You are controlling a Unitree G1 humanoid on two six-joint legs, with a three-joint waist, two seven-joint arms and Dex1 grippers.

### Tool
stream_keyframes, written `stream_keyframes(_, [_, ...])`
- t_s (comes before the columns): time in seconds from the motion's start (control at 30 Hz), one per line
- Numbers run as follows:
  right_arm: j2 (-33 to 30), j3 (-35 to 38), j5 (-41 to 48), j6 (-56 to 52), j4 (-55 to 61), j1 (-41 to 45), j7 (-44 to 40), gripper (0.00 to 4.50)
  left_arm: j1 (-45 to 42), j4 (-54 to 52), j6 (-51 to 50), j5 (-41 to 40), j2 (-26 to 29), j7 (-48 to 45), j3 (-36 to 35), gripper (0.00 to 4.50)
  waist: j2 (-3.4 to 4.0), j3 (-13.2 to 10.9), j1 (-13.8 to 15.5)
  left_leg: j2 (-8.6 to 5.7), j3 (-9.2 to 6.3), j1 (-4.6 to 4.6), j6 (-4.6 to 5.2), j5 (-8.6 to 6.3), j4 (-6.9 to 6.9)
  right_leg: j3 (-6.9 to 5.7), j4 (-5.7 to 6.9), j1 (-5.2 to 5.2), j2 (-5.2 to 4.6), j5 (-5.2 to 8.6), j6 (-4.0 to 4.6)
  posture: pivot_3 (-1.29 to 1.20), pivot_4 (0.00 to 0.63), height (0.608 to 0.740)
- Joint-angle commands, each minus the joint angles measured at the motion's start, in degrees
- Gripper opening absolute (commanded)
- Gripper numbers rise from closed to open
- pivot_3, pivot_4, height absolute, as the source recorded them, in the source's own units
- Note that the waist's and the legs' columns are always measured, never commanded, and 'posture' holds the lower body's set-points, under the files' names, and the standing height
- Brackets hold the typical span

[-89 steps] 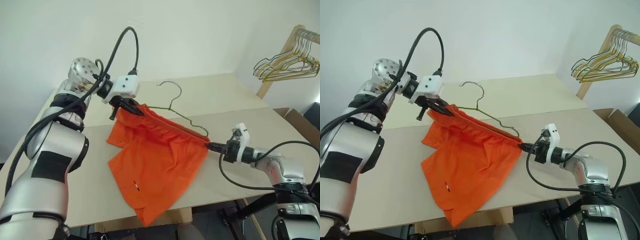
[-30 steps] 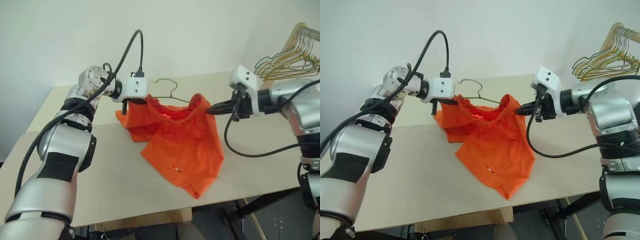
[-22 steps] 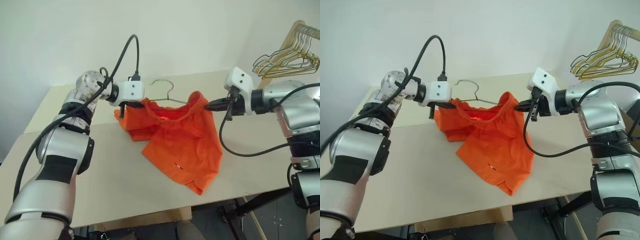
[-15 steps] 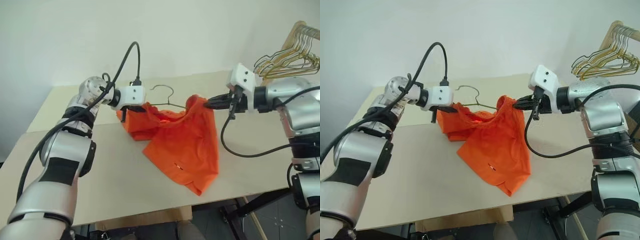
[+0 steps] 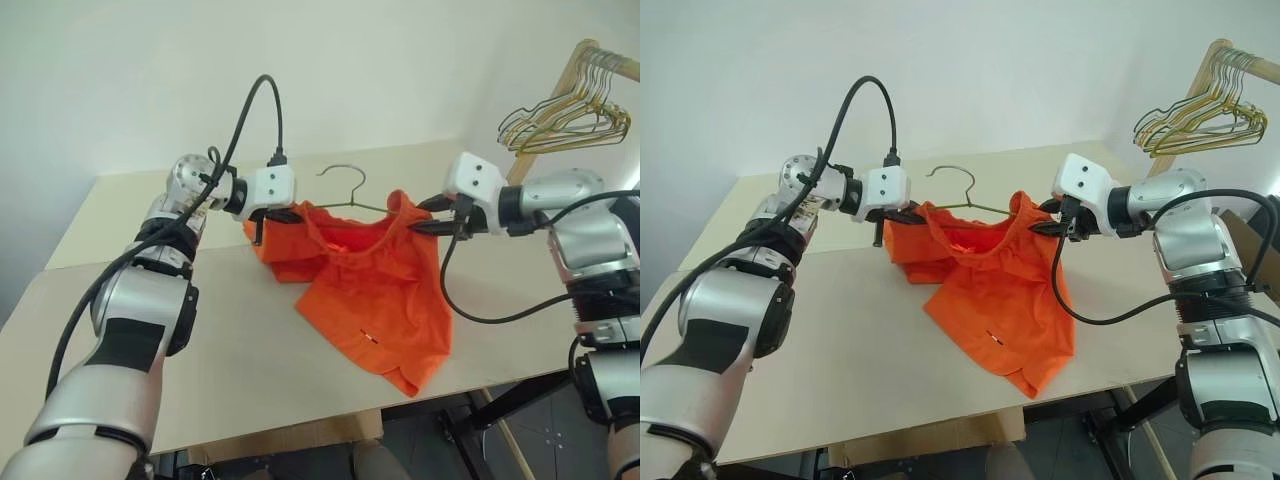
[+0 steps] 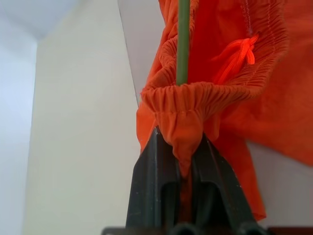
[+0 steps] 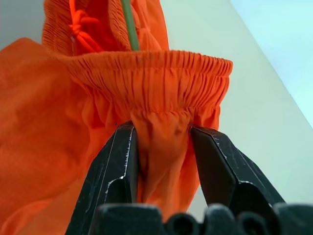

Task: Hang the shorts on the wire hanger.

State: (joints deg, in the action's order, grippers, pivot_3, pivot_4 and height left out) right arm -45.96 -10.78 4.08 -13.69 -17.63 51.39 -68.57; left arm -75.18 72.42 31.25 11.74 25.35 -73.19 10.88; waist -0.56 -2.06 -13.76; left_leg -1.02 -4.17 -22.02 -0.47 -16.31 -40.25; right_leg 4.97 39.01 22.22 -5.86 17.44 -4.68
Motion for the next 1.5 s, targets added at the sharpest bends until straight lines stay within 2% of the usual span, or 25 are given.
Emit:
stream_keyframes(0.03, [0.6, 0.9, -0.1, 1.4, 0.2, 1.3, -0.1, 2.04, -0.6, -2.3, 0.1, -2.1, 0.4, -0.2, -1.8, 0.0, 0.0, 0.0, 0.0, 0.0, 0.0, 0.0, 0.0, 0.0, 0.0, 0.0, 0.0, 0.0, 0.0, 0.0, 0.0, -0.18, 0.0, 0.74])
stream_keyframes(0.13, [1.0, 1.2, 0.0, 0.8, 0.2, 1.5, -0.5, 2.04, -0.6, -2.2, -0.5, -2.6, 0.0, -0.3, -2.4, 0.0, 0.0, 0.0, 0.0, -0.01, -0.01, 0.0, 0.0, 0.0, 0.0, -0.01, 0.0, -0.01, -0.01, 0.0, 0.0, -0.18, 0.0, 0.74])
stream_keyframes(0.2, [1.2, 1.3, 0.0, 0.6, 0.2, 1.5, -0.4, 1.66, -0.6, -2.3, -0.6, -2.7, -0.2, -0.6, -2.6, 0.0, 0.0, 0.0, 0.0, -0.02, -0.02, -0.01, 0.0, 0.0, 0.0, -0.03, -0.01, -0.01, -0.02, 0.0, 0.0, -0.19, 0.0, 0.74])
stream_keyframes(0.37, [1.6, 1.6, 0.4, 0.6, 1.2, 1.1, -0.7, 0.06, -0.5, -2.2, -0.8, -3.0, -0.8, -0.6, -3.0, 0.0, 0.0, 0.0, -0.1, -0.02, -0.04, -0.01, 0.0, 0.01, 0.0, -0.04, -0.01, -0.01, -0.03, 0.0, 0.0, -0.19, 0.0, 0.74])
stream_keyframes(0.7, [0.8, 2.6, 0.4, -0.3, 1.2, 1.2, -1.0, 0.02, 0.0, -0.8, -3.1, -2.0, 1.4, 0.6, -3.5, 0.0, 0.0, 0.0, -0.4, -0.02, -0.05, -0.01, 0.0, 0.01, 0.01, -0.06, -0.01, -0.02, -0.03, 0.0, 0.0, -0.19, 0.0, 0.74])
stream_keyframes(0.77, [0.4, 2.9, 0.7, -1.0, 1.2, 1.3, -1.1, 0.0, -0.3, -0.3, -4.7, -2.7, 1.9, 0.9, -4.3, 0.64, 0.0, 0.0, -0.5, -0.03, -0.06, -0.02, 0.0, 0.02, 0.0, -0.06, 0.0, -0.02, -0.04, 0.0, 0.0, -0.19, 0.0, 0.74])
stream_keyframes(0.8, [0.3, 3.1, 1.0, -1.4, 1.3, 1.2, -1.3, 0.0, -0.5, -0.2, -6.1, -3.7, 2.0, -1.3, -5.1, 0.78, 0.0, 0.0, -0.7, -0.03, -0.06, -0.02, -0.01, 0.02, 0.0, -0.07, 0.0, -0.02, -0.05, 0.0, 0.0, -0.19, 0.0, 0.74])
stream_keyframes(0.87, [0.2, 3.4, 1.3, -1.9, 1.5, 1.1, -1.6, 0.0, -0.6, -0.3, -8.0, -5.3, 2.0, -4.1, -6.3, 1.43, 0.0, 0.0, -1.1, -0.03, -0.07, -0.02, 0.0, 0.02, 0.01, -0.09, 0.0, -0.02, -0.04, 0.0, 0.0, -0.2, 0.0, 0.74])
stream_keyframes(1.0, [0.3, 3.4, 1.1, -2.2, 1.3, 1.1, -1.6, 0.0, -0.4, 0.0, -9.0, -5.5, 2.0, -1.6, -7.2, 2.64, 0.0, 0.0, -1.3, -0.03, -0.1, -0.02, -0.01, 0.03, 0.01, -0.12, 0.0, -0.04, -0.06, 0.0, 0.0, -0.2, 0.0, 0.74])
stream_keyframes(1.13, [0.5, 3.4, 1.1, -2.4, 1.4, 1.1, -1.6, 0.0, -0.4, 0.4, -10.6, -6.3, 2.2, -2.4, -7.9, 2.64, 0.0, 0.0, -1.4, -0.05, -0.11, -0.01, -0.02, 0.04, 0.02, -0.14, 0.01, -0.04, -0.08, 0.0, 0.0, -0.2, 0.0, 0.74])
stream_keyframes(1.23, [0.2, 3.8, 1.6, -2.7, 1.9, 0.9, -2.1, 0.0, -0.2, 0.7, -10.5, -4.6, 2.9, 0.5, -6.9, 2.64, 0.0, 0.0, -1.5, -0.05, -0.11, -0.02, -0.01, 0.05, 0.02, -0.14, 0.01, -0.04, -0.08, 0.0, 0.0, -0.2, 0.0, 0.74])
stream_keyframes(1.33, [-1.3, 4.4, 2.9, -3.0, 2.1, 1.1, -4.6, 0.0, -0.3, 1.2, -11.8, -3.7, 3.1, 4.5, -6.7, 2.64, 0.0, 0.0, -1.5, -0.06, -0.12, -0.02, -0.02, 0.05, 0.02, -0.15, 0.01, -0.04, -0.1, 0.0, 0.0, -0.2, 0.0, 0.74])
stream_keyframes(1.5, [-5.4, 6.2, 8.1, -10.4, 0.5, 5.1, -11.9, 0.0, -1.6, 2.0, -16.7, -7.5, 3.1, 5.2, -10.7, 2.64, 0.0, 0.0, -1.5, -0.15, -0.15, -0.07, -0.01, 0.05, 0.02, -0.21, 0.0, -0.04, -0.19, 0.01, -0.01, -0.21, 0.0, 0.74])
